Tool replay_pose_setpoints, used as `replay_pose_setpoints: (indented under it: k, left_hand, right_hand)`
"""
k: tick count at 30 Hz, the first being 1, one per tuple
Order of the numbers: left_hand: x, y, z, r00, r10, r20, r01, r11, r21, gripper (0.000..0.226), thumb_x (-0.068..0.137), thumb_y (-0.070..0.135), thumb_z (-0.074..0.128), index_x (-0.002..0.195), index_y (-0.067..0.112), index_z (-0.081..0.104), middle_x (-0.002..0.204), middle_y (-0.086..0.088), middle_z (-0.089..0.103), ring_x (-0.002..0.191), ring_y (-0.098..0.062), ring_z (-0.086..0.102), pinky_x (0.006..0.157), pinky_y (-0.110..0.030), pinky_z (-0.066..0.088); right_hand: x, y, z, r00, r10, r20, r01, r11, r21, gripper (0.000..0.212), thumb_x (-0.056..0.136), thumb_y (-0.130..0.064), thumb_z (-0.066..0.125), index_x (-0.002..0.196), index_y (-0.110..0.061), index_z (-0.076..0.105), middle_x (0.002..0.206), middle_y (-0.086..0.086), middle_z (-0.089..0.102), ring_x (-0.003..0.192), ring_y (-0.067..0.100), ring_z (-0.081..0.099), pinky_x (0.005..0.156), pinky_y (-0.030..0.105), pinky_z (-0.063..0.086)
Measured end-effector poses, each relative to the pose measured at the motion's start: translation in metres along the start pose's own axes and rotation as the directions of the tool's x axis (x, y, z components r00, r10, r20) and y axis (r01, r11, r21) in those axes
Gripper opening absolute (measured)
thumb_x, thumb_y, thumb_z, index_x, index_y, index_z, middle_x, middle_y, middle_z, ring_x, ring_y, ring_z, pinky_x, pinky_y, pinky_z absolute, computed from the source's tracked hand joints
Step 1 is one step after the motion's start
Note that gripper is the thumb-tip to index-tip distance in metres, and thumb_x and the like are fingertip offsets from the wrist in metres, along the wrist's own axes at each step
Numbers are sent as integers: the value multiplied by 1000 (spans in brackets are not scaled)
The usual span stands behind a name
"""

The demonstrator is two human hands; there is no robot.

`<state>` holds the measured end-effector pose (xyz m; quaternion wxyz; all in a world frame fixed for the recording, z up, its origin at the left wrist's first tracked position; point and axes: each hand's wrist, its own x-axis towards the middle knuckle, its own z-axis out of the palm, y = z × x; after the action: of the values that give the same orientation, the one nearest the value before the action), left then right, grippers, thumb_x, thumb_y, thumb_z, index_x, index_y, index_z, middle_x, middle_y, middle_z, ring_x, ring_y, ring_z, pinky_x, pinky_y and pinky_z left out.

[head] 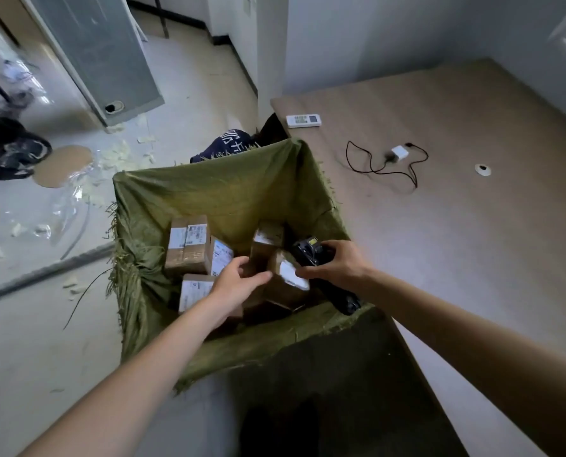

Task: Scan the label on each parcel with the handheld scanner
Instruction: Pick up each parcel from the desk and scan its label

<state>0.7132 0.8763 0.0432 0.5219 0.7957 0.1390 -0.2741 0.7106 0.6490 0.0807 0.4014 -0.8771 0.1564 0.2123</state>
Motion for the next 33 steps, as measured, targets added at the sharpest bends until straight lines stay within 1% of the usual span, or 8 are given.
replay_pose_setpoints:
  k: [5, 8, 13, 15, 18, 22, 28, 33]
  left_hand:
    - [-4, 25, -22, 993, 114, -5, -113, 987, 117, 60, 91, 35, 74, 144, 22, 51, 150, -7, 48, 136, -26, 48, 106, -38, 43]
    - [-15, 60, -23, 967, 254, 10, -253, 956, 147, 44, 93, 32, 71, 135, 23, 61, 139, -4, 56, 130, -24, 52, 105, -38, 44]
    - [-37, 135, 7, 893, 443, 78, -450, 882, 142, 21, 91, 34, 72, 112, 31, 71, 123, -2, 68, 118, -22, 62, 106, -43, 49]
    - [-53, 170, 33, 851, 508, 133, -524, 838, 150, 22, 89, 43, 71, 109, 34, 72, 116, 3, 70, 113, -19, 63, 102, -39, 51]
    - [-94, 223, 88, 781, 578, 236, -617, 772, 152, 25, 96, 37, 65, 116, 23, 72, 113, 6, 69, 110, -15, 62, 91, -27, 45]
    - [-166, 276, 189, 656, 662, 363, -725, 687, 58, 14, 96, 23, 68, 106, 15, 73, 103, -3, 71, 107, -25, 66, 89, -26, 46]
    - [-324, 295, 354, 408, 678, 611, -820, 567, -82, 29, 97, 22, 66, 121, 6, 69, 110, -7, 70, 104, -17, 63, 75, -7, 43]
    - [-463, 263, 481, 217, 605, 766, -827, 530, -185, 44, 95, 41, 66, 134, 21, 61, 117, -1, 68, 112, -15, 63, 91, -25, 44]
  right_hand:
    - [-21, -9, -34, 997, -14, -79, 14, 1000, -4, 59, 65, -49, 94, 115, -26, 73, 99, -2, 75, 91, 18, 71, 78, 32, 60]
    - [-43, -11, -60, 989, -14, -145, 18, 999, 26, 60, 66, -48, 94, 118, -29, 73, 100, -2, 75, 89, 17, 73, 81, 36, 62]
    - [-105, -4, -122, 961, -7, -277, 24, 998, 60, 60, 70, -48, 93, 123, -30, 71, 99, -5, 74, 79, 7, 68, 61, 17, 47]
    - [-144, 4, -155, 938, 8, -347, 13, 998, 58, 61, 71, -49, 92, 126, -35, 70, 99, -5, 75, 77, 4, 66, 59, 16, 46]
    - [-212, 30, -206, 888, 72, -454, -44, 996, 74, 53, 71, -51, 90, 120, -40, 72, 92, -9, 73, 77, 5, 66, 61, 16, 47]
    - [-323, 90, -264, 771, 204, -603, -145, 979, 147, 54, 67, -54, 90, 118, -42, 74, 92, -11, 74, 89, 13, 69, 75, 23, 52]
    - [-522, 206, -303, 536, 404, -742, -269, 914, 303, 51, 62, -58, 90, 107, -41, 76, 90, -13, 76, 86, 11, 71, 80, 28, 58]
    - [-693, 289, -295, 329, 539, -775, -348, 833, 431, 60, 62, -58, 91, 115, -38, 73, 102, -10, 74, 92, 10, 70, 84, 25, 56]
